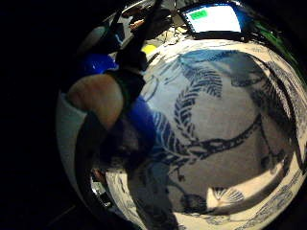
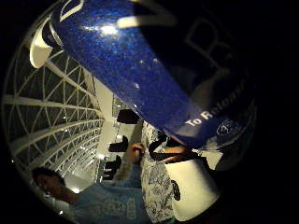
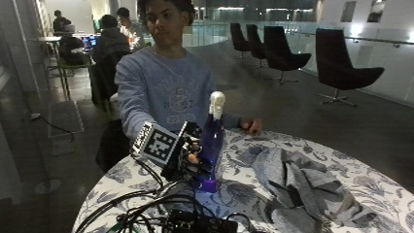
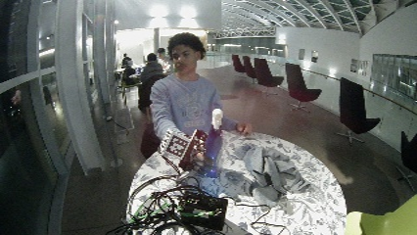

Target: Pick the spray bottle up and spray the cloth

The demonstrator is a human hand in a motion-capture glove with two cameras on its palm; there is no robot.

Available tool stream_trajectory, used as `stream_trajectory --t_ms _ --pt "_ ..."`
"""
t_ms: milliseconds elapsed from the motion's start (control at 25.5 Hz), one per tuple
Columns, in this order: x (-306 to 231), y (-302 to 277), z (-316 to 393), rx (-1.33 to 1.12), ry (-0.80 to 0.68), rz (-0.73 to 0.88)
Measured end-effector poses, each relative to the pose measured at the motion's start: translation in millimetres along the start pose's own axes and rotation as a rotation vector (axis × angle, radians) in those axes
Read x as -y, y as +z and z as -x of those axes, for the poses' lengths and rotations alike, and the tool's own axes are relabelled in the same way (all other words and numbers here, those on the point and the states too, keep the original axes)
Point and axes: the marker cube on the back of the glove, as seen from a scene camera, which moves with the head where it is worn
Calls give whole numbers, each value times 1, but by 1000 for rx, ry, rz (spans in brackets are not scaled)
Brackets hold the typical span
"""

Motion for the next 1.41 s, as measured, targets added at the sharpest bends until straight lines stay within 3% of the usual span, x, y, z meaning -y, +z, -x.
stream_trajectory --t_ms 157,629,904,1414 --pt "1 -3 9 56 -37 32" --pt "-21 7 69 279 -137 326" --pt "-32 20 91 454 -57 487" --pt "-49 24 90 520 171 721"
